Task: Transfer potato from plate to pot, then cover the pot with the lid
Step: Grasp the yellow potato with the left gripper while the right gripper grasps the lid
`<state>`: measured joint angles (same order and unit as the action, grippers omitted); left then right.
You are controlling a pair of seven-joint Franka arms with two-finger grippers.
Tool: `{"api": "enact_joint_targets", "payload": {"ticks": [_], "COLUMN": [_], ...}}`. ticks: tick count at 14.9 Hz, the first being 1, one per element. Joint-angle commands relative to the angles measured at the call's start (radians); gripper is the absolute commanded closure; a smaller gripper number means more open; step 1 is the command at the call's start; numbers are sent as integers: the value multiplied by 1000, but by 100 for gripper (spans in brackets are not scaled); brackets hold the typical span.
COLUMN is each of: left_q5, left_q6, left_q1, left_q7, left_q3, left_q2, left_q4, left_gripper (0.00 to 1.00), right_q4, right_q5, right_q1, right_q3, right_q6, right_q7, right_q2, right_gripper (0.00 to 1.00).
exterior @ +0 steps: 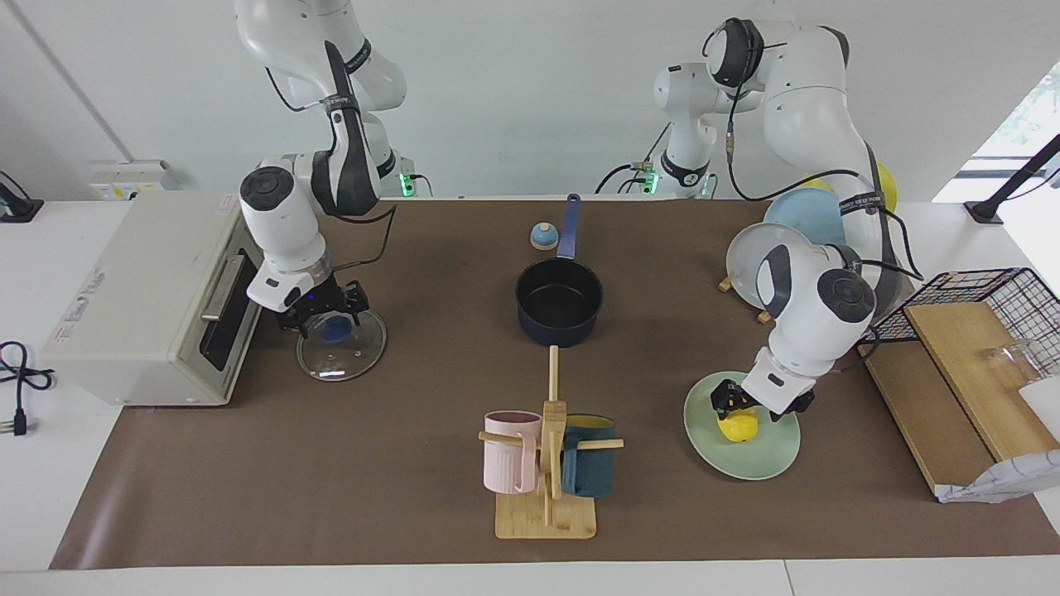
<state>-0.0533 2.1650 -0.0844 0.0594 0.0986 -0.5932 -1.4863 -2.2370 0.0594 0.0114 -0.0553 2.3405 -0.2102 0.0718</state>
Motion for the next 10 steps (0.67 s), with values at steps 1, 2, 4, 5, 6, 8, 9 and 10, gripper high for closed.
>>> {"api": "enact_joint_targets", "payload": {"ticks": [1,2,4,5,6,8,9,10], "left_q5": [-31,-31,-33,-37,-43,-46,-49,-62], "left_q6": [33,36,48,56,59,67,69,67], "left_q1": [-14,-14,-15,-15,-17,-15,-15,-15], "left_q7": [20,20,22,28,30,31,31,31], "left_q3": [-14,-14,-14,-14,-14,-14,-16,-16], "left_q2": [-17,-17,-17,-17,-16,-16,-14,-14], "left_q4": [14,15,12,9,3,-3,-8,-11], "left_gripper": [0,0,0,0,4,20,39,59], "right_q4": [-50,-50,-52,-52,-50,-50,-47,-44], "right_q5": [-15,-15,-15,-15,-15,-15,-15,-15], "right_q1": [15,16,16,16,18,21,21,21], "right_q3": [-6,-6,-8,-6,-6,-6,-6,-8], "right_q6": [54,57,63,65,65,66,65,63], "right_q7": [-40,-37,-37,-40,-40,-40,-40,-38], "right_q2": [-12,-10,-4,0,9,17,17,19], "right_gripper": [0,0,0,0,0,1,4,5]}}
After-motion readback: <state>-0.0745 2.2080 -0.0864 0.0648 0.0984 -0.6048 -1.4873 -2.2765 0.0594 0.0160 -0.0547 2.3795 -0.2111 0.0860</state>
